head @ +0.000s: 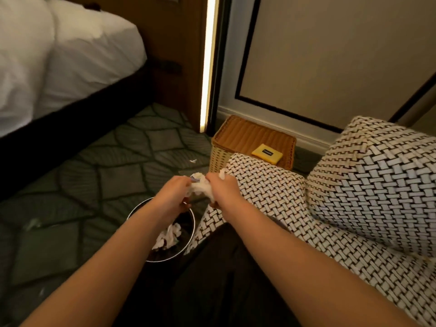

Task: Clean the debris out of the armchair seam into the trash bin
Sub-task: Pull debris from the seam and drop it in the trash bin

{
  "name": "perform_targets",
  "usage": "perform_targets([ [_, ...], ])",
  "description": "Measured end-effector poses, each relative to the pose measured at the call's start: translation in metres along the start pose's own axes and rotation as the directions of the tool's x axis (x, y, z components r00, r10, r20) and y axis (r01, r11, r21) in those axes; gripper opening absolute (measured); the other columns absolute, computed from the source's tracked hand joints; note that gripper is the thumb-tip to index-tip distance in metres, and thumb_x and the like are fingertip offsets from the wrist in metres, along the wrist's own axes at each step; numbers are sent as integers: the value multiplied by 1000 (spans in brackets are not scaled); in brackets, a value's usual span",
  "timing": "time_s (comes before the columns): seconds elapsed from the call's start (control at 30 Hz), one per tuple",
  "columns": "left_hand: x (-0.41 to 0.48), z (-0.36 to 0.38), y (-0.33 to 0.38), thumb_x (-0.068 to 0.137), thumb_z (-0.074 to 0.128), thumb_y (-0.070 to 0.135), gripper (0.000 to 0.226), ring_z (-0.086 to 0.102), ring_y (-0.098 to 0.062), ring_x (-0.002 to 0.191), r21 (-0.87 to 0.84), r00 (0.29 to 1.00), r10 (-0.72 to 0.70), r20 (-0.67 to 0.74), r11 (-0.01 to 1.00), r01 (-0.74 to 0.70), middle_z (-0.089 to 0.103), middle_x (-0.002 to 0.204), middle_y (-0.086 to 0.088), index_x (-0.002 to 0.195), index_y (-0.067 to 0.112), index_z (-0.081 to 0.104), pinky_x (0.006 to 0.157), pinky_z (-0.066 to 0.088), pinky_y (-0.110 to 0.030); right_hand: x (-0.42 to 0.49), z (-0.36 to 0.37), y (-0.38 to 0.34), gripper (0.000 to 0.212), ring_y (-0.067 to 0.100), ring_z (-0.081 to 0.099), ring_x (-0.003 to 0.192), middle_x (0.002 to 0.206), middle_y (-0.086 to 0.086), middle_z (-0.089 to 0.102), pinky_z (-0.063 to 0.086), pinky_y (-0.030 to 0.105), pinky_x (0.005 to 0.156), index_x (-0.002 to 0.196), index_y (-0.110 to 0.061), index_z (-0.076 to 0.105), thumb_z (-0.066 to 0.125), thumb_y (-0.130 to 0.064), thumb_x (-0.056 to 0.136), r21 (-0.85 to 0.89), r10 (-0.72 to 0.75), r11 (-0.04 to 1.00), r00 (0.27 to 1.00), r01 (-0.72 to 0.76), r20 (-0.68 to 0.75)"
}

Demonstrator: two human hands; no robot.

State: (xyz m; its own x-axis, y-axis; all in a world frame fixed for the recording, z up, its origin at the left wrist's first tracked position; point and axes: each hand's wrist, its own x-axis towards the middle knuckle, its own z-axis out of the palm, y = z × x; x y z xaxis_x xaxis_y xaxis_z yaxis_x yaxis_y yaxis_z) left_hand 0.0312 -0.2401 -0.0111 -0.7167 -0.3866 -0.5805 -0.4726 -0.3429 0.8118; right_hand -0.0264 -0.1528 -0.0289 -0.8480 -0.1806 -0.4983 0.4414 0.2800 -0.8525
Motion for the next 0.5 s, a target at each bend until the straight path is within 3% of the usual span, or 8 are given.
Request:
perform_targets([
  [0.1, 26, -38, -24, 93, 43, 8, 31, 46, -7, 73, -131, 997, -67, -40, 989, 61, 49, 100, -5, 123, 8, 50, 59, 43, -19, 23, 33, 20, 36, 29, 60, 100, 111, 14, 62, 49, 38, 81, 118, -5, 55, 52, -24, 87, -110, 86, 991, 994, -79, 63],
  [0.17, 39, -58, -36, 94, 42, 4, 20, 43, -2, 70, -265, 987, -157, -40, 954, 141, 46, 101, -4, 111, 14, 49, 55, 44, -11, 36, 50, 30, 40, 29, 60, 101, 113, 14, 61, 49, 39, 85, 121, -5, 54, 53, -25, 86, -158, 132, 981, 986, -115, 106],
  [0.27, 60, -75, -52, 92, 41, 8, 14, 46, -12, 68, -86, 981, -155, -117, 986, 145, 50, 83, -4, 88, 16, 52, 56, 42, -23, 58, 73, 46, 44, 28, 58, 104, 117, 12, 59, 49, 42, 94, 124, -6, 52, 55, -27, 85, -210, 192, 964, 974, -164, 121],
  [0.33, 75, -78, -57, 94, 39, 11, 15, 47, -13, 70, -44, 971, -195, -138, 981, 191, 49, 84, -2, 99, 14, 52, 57, 41, -25, 71, 84, 55, 44, 28, 57, 103, 117, 12, 58, 49, 43, 93, 124, -7, 52, 56, -28, 85, -223, 225, 955, 968, -196, 112],
  [0.5, 114, -84, -57, 95, 40, 16, 26, 46, -22, 92, 17, 950, -235, -207, 970, 244, 45, 110, -9, 120, 14, 46, 66, 44, -30, 101, 110, 78, 46, 29, 59, 99, 116, 14, 59, 52, 41, 86, 124, -7, 52, 57, -27, 83, -242, 317, 926, 944, -288, 90],
])
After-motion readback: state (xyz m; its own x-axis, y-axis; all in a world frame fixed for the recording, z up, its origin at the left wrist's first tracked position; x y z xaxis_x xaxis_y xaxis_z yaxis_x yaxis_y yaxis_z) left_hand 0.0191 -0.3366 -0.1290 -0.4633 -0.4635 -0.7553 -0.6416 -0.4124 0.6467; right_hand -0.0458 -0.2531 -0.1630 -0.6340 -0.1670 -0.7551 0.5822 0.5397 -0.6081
